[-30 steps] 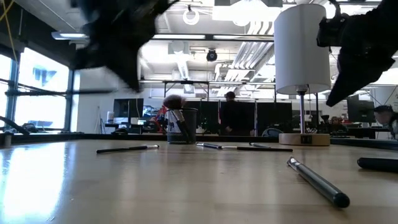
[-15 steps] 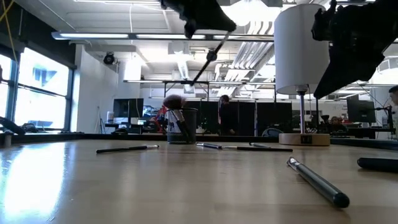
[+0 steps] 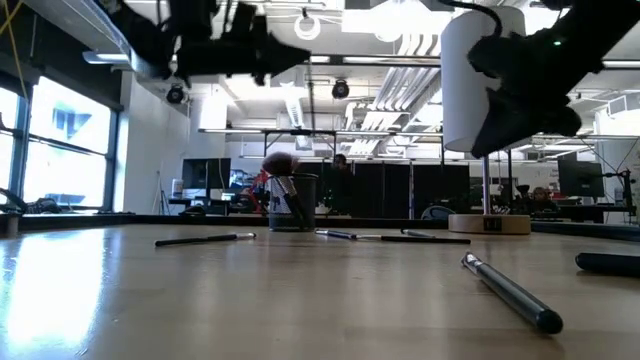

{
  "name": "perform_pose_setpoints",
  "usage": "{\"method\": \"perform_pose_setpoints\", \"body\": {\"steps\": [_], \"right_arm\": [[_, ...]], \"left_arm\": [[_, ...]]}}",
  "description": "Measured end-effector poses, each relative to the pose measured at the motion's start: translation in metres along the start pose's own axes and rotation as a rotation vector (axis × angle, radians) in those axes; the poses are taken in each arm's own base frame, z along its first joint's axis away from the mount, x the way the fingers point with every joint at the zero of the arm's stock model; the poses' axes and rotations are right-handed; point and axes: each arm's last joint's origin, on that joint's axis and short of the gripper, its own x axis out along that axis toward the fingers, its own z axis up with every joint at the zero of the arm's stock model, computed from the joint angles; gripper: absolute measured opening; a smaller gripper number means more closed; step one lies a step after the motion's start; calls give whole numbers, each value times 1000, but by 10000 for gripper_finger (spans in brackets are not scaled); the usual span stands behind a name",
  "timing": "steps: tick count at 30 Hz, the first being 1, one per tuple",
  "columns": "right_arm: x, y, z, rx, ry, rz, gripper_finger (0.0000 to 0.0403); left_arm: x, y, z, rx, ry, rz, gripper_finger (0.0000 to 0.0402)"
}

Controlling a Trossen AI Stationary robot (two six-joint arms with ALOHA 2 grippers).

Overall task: Put items in baskets/containers
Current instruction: Put the eyeshadow brush into the pen holder

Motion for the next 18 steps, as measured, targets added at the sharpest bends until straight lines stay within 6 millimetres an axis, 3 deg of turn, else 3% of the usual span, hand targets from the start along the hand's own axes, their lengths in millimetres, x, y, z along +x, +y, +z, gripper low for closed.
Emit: {"method": "perform_pose_setpoints", "body": {"steps": [4, 8, 14, 18], "right_arm": [[6, -2, 10, 61, -33, -11, 1], [11, -5, 17, 105, -50, -22, 2], [16, -9, 26, 157, -75, -35, 2], [19, -10, 31, 187, -93, -34, 1]], "left_arm": [[-17, 35, -21, -22, 74, 70, 0], [-25, 56, -27, -6, 82, 70, 0], [-24, 63, -57, -60, 171, 40, 2], [-24, 63, -67, -98, 201, 45, 8]]}}
